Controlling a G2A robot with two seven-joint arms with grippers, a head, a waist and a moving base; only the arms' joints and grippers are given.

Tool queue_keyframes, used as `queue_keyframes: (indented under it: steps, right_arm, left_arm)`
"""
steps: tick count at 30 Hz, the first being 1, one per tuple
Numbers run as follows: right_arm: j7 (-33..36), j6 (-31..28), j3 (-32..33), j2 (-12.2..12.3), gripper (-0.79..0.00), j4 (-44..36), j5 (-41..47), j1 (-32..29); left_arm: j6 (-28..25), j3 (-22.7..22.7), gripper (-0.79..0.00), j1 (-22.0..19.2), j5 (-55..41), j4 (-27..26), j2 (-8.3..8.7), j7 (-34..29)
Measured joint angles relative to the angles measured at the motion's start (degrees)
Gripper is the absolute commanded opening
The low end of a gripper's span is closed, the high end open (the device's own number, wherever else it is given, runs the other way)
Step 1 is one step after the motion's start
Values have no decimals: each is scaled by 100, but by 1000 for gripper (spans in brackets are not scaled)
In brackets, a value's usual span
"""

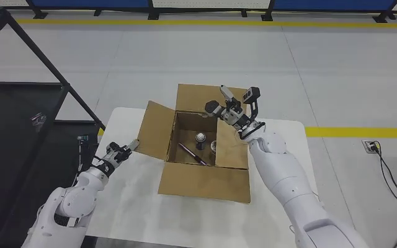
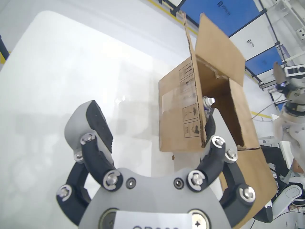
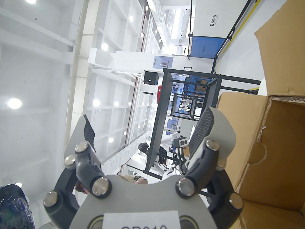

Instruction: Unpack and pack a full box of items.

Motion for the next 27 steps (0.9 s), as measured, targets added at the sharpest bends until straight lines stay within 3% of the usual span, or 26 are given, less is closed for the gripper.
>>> queue_keyframes:
  steps: [6,10,14,21,27]
  right_arm:
    - [13,-615,169,154,0,-944,-488,-493]
    - [62,-1036,484,318,0,-1624,-721,-947]
    - [211,-1272,971,502,0,-2410,-663,-1554]
    - [220,-1432,1733,750,0,-3510,-728,-2557]
    - [101,-1475,2206,886,0,-3988,-662,-3260]
  left_arm:
    - [-150,-341,0,88,-304,-809,17,-105]
    - [-504,-375,0,41,-1282,-1230,16,-857]
    - [-610,-175,0,-321,-2280,-1261,11,-1864]
    - [-305,942,0,-1289,-2428,-780,-122,-2465]
    - [10,2243,0,-2277,-2297,191,-386,-2689]
